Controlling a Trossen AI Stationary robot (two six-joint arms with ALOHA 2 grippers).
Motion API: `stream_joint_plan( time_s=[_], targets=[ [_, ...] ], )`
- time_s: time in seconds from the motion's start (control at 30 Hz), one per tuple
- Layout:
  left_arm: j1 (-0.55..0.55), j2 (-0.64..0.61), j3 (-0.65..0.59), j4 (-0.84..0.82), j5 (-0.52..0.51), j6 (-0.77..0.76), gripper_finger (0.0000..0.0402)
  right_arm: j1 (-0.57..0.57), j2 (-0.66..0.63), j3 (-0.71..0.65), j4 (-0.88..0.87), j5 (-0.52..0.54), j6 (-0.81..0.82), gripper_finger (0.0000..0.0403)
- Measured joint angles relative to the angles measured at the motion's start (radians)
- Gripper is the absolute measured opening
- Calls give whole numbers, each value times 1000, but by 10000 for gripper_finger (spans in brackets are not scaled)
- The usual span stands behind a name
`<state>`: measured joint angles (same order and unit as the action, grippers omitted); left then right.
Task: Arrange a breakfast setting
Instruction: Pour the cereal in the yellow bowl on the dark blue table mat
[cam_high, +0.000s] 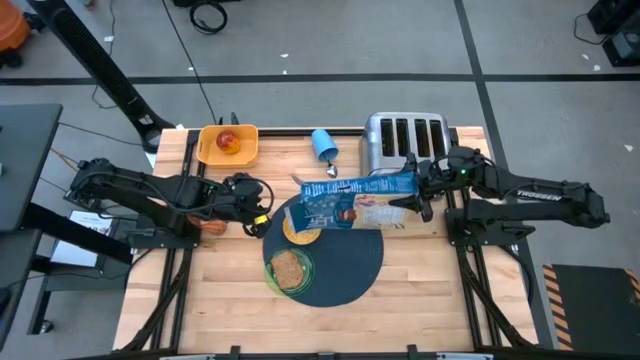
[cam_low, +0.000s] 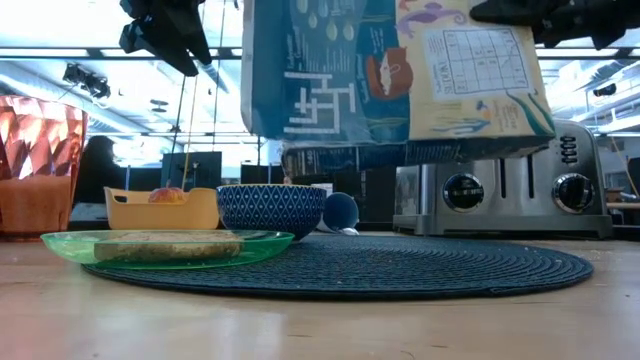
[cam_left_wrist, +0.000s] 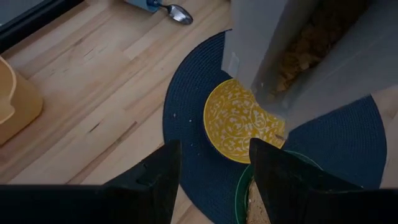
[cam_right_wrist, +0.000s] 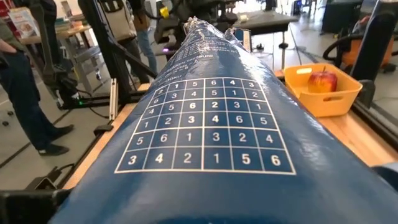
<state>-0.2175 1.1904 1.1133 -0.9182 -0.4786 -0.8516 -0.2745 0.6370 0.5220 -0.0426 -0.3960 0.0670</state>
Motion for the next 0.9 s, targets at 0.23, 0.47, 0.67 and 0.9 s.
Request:
stream_joint_plan(
  time_s=[0.23,0.47,0.67,0.9],
  targets=[
    [0,0,0,1,0,3,196,2,64,73,-52,-18,-31,280],
    [0,0,0,1,0,13,196,6,109,95,-72,-18,-45,279],
    [0,0,0,5,0,22,196,6,117,97,-45,-18,-36,279],
    [0,0,0,9,0,25,196,6,136,97,-48,-22,-37,279]
  ],
)
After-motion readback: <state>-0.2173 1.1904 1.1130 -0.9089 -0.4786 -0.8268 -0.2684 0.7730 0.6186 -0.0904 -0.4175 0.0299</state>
